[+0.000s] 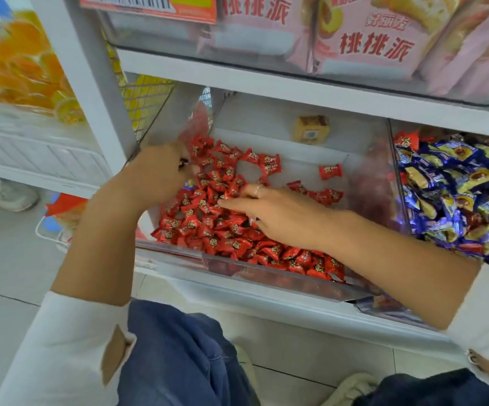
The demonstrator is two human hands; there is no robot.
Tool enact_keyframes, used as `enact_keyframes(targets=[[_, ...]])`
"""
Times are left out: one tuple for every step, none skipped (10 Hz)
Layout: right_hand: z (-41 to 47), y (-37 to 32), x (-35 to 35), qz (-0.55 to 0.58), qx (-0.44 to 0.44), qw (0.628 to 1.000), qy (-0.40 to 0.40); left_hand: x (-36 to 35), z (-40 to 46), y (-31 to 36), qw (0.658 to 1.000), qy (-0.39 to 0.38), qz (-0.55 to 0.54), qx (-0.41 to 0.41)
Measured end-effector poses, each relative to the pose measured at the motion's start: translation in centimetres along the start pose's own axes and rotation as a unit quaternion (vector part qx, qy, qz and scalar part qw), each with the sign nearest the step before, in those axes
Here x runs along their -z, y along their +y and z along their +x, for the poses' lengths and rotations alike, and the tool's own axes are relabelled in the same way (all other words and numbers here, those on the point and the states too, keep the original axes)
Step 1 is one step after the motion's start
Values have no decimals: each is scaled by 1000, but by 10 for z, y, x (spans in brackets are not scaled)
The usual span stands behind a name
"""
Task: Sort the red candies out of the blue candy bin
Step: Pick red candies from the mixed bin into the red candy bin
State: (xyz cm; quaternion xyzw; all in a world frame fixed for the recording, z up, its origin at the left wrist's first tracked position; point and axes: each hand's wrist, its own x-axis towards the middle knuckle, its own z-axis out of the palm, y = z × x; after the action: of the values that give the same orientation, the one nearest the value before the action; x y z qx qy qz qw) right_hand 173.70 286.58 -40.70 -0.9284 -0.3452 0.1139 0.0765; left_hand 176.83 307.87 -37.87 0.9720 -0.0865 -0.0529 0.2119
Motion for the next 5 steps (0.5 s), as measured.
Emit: enact_keyframes(targets=[[-7,-19,-14,-90,100,989,-68,-13,-8,-7,998,-62,21,-15],[-3,-16,-28,-146,87,980,-104,-19,-6,-9,991,-114,67,-4],[5,3,-21,-170,-36,979,-104,-28,1,-17,981,-162,104,21],[4,30,-5,-146,-180,969,-86,-34,3,-22,971,-202,124,16],[-7,37,9,-86,-175,979,-53,-35,2,-15,969,-231,86,-24]])
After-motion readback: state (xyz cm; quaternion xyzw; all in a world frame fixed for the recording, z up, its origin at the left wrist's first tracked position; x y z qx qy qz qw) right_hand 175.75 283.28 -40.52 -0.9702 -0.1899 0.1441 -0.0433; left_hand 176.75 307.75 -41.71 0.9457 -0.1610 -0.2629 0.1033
